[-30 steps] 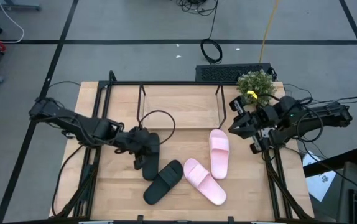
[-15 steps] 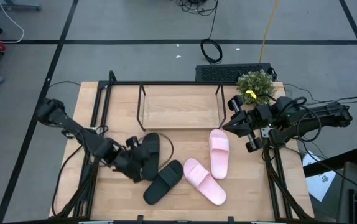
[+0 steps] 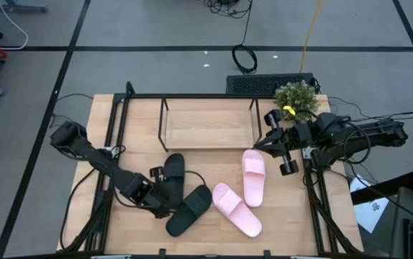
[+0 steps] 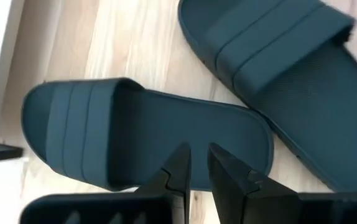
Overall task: Pick and place slides into the shelf
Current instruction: Put the left black slipper on the shelf
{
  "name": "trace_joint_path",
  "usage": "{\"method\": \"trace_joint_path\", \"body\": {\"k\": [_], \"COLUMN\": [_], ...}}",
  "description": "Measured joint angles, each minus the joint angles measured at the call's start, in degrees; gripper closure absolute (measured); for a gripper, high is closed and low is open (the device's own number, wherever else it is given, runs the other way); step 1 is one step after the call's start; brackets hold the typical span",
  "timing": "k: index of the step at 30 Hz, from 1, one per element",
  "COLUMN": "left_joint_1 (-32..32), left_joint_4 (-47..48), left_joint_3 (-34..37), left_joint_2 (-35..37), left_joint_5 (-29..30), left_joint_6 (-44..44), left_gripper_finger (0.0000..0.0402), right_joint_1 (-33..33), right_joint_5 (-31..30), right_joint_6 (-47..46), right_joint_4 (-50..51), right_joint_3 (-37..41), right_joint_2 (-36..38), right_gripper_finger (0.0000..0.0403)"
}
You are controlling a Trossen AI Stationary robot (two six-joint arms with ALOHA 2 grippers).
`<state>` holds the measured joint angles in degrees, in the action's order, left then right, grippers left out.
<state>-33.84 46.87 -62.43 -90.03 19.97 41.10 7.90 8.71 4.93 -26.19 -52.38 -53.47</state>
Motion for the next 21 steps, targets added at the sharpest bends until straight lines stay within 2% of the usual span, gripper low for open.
{"method": "trace_joint_path", "body": {"k": [12, 16, 21], "left_joint_1": [4.04, 5.20, 6.05], "left_joint_4": [-0.37, -0.35, -0.35], "left_joint_3": [0.00, 0.00, 0.00], "left_joint_2": [-0.01, -0.01, -0.01], "left_joint_5": [-2.38, -2.40, -2.81], "left_joint_6": [10.04, 10.26, 10.38], "left_gripper_finger": [0.0347, 0.0325, 0.0276], "right_joint_1": [0.00, 0.00, 0.00], "right_joint_5": [0.00, -0.09, -0.11], "right_joint_6": [2.01, 2.01, 2.01], "right_joint_4": [1.31, 1.31, 1.27], "right_joint_3": [0.04, 0.04, 0.04], "right_joint_2": [-0.02, -0.02, -0.02], "right_gripper_finger": [0.0394, 0.0394, 0.0394]}}
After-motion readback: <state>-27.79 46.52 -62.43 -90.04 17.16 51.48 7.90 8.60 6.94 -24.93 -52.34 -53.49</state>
